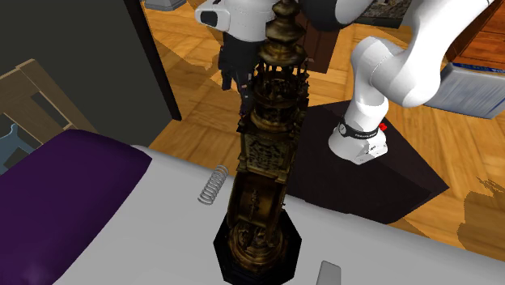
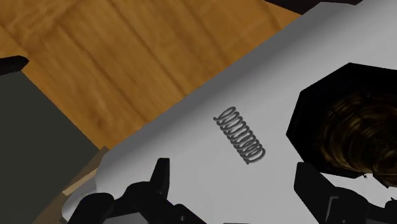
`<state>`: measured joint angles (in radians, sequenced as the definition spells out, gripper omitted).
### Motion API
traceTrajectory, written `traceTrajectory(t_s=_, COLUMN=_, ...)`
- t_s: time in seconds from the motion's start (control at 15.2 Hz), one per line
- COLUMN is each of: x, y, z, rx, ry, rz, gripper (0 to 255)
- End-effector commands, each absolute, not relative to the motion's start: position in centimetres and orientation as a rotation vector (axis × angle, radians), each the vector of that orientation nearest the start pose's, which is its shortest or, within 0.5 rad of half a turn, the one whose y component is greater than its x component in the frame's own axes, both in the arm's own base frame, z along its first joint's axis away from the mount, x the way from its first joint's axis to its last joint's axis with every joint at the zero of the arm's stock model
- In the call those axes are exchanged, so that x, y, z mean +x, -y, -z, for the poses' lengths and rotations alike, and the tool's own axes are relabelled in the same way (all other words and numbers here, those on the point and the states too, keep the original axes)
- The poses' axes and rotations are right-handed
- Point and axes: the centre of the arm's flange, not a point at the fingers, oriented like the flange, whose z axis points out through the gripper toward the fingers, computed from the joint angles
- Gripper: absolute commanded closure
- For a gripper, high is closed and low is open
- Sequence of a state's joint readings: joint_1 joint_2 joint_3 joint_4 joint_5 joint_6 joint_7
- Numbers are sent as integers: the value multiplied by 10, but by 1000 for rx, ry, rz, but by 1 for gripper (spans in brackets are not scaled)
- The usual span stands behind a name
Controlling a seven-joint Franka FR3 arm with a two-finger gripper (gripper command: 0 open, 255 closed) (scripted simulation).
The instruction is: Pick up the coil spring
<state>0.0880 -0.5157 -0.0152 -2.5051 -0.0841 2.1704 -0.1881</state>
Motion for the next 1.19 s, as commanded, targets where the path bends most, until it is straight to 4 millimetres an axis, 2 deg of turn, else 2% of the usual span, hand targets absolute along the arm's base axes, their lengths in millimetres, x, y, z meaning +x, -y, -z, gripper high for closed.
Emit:
traceTrajectory(t_s=0.0, x=421, y=-31, z=-454, rx=-3156, ry=569, rz=279, gripper=0)
traceTrajectory(t_s=0.59, x=471, y=-61, z=-351, rx=-3075, ry=933, rz=240, gripper=0)
traceTrajectory(t_s=1.12, x=507, y=-93, z=-260, rx=-2972, ry=1236, rz=204, gripper=0)
